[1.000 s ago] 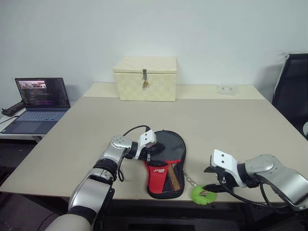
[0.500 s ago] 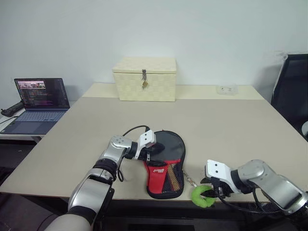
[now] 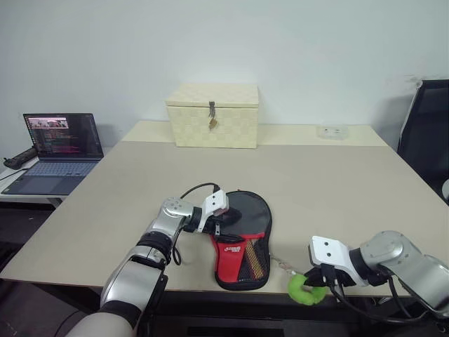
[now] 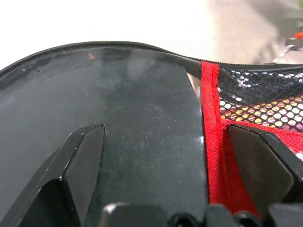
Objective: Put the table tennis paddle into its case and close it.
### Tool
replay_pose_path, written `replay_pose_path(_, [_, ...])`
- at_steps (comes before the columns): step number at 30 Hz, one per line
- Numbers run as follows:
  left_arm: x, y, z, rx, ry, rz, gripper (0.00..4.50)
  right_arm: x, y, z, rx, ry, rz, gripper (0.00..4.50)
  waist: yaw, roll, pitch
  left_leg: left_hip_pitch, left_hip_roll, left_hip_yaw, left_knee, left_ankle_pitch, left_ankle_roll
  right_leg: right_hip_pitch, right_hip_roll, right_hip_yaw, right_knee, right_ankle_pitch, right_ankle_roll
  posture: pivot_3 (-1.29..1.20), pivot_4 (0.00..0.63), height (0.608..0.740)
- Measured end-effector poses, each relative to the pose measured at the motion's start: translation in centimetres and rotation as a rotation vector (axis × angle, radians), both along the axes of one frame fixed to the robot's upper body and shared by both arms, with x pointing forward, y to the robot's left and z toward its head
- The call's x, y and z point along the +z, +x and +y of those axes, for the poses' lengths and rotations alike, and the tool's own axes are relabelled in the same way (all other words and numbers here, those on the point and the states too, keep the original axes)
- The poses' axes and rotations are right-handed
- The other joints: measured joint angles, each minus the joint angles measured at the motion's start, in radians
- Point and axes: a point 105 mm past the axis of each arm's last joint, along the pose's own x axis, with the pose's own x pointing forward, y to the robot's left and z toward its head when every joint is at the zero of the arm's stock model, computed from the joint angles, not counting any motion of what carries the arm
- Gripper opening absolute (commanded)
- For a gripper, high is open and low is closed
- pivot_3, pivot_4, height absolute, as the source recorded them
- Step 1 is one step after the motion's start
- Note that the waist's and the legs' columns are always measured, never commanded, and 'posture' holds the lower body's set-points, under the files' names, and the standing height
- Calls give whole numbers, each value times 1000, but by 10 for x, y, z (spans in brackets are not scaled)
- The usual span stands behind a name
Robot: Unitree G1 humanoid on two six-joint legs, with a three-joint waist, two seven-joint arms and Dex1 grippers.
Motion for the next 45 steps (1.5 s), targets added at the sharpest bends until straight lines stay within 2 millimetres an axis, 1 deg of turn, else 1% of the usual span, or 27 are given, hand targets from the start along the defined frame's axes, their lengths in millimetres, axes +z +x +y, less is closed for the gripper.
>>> replay_pose_path(8, [-1, 1, -4, 3, -3, 1, 4500, -7, -40, 18, 63, 38, 106, 20, 10, 0, 0, 0, 0, 0, 0, 0, 0, 1, 0, 0, 0, 0, 0, 0, 150, 740])
replay_pose_path(11, [-1, 1, -6, 3, -1, 1, 4500, -3, -51, 22, 73, 47, 109, 20, 15, 0, 0, 0, 0, 0, 0, 0, 0, 0, 0, 0, -1, 0, 0, 0, 150, 740])
replay_pose_path(15, [0, 2, -8, 3, 4, -4, 4500, -2, -59, 31, 76, 74, 113, 20, 21, -1, -1, 0, 0, 0, 0, 0, 0, 0, 0, -1, -1, 0, 1, 0, 150, 740])
replay_pose_path(18, [0, 3, -8, 4, 10, -9, 4500, -7, -63, 45, 93, 114, 134, 20, 21, -2, -1, 0, 0, 0, -1, 0, 0, 0, 0, 0, -1, 0, 1, 0, 150, 740])
replay_pose_path(22, [0, 3, -7, 5, 11, -11, 4500, -5, -61, 54, 124, 126, 120, 20, 20, -2, -1, 0, 0, 0, -1, 0, 0, 0, 0, -1, -1, 0, 1, 0, 150, 740])
replay_pose_path(25, [0, 3, -7, 6, 12, -13, 4500, -3, -58, 56, 128, 125, 114, 674, 20, -2, -1, 0, 0, 0, -1, 0, 0, 0, 0, 0, -1, 0, 1, 0, 150, 740])
replay_pose_path(29, [0, 3, -5, 11, 12, -16, 4500, 1, -55, 55, 132, 128, 124, 2071, 18, -2, -2, 1, 1, 0, -1, 0, 0, 0, 0, 0, -1, 0, 0, 0, 150, 740])
replay_pose_path(31, [-1, 3, -3, 16, 10, -19, 4500, 6, -50, 54, 123, 137, 114, 2744, 17, -3, -2, 1, 1, 0, -1, 0, 0, 0, 0, 0, -1, 0, 0, 0, 150, 740])
replay_pose_path(32, [-1, 3, -1, 22, 6, -21, 4500, 12, -44, 52, 105, 146, 109, 3069, 16, -3, -2, 1, 1, 0, -1, 0, 0, 0, 0, 0, -1, 0, 0, 0, 150, 740])
replay_pose_path(35, [0, 4, 7, 49, -4, -36, 4500, 34, -17, 42, 22, 186, 38, 4199, 8, -3, -2, 1, 2, 1, -1, 0, 0, 0, 0, 1, -1, 0, 0, 0, 150, 740])
replay_pose_path(36, [0, 3, 10, 58, -9, -36, 4500, 42, -7, 40, -7, 203, 6, 4478, 4, -3, -2, 1, 2, 1, -1, 0, 0, 0, 0, 1, -1, 0, 0, 0, 150, 740])
replay_pose_path(37, [0, 3, 14, 66, -18, -39, 4500, 48, 3, 38, -39, 230, -24, 4478, -1, -3, -2, 1, 3, 1, -1, 0, 0, 0, 0, 1, -1, 0, 0, 0, 150, 740])
replay_pose_path(39, [2, 0, 22, 82, -39, -41, 4500, 53, 18, 37, -87, 283, -58, 4478, -9, -3, -2, 1, 4, 2, -2, 0, 0, -2, -1, 2, -1, 0, 0, 0, 150, 740])
replay_pose_path(41, [5, -5, 34, 112, -73, -28, 4500, 56, 34, 42, -123, 351, -97, 4478, -19, -4, -1, 0, 5, 3, -3, 0, 0, -5, -1, 4, 1, 2, -3, 0, 150, 740])
replay_pose_path(42, [8, -11, 43, 135, -98, -18, 4500, 59, 46, 45, -147, 390, -132, 4478, -27, -4, 0, -1, 6, 3, -4, 0, 0, -6, 0, 4, 1, 3, -6, 0, 150, 740])
replay_pose_path(45, [25, -24, 59, 216, -186, -26, 4500, 62, 71, 42, -204, 428, -206, 4478, -27, -3, 2, -6, 6, 1, -4, 0, 0, -11, 0, 4, 1, 4, -7, 0, 150, 740])
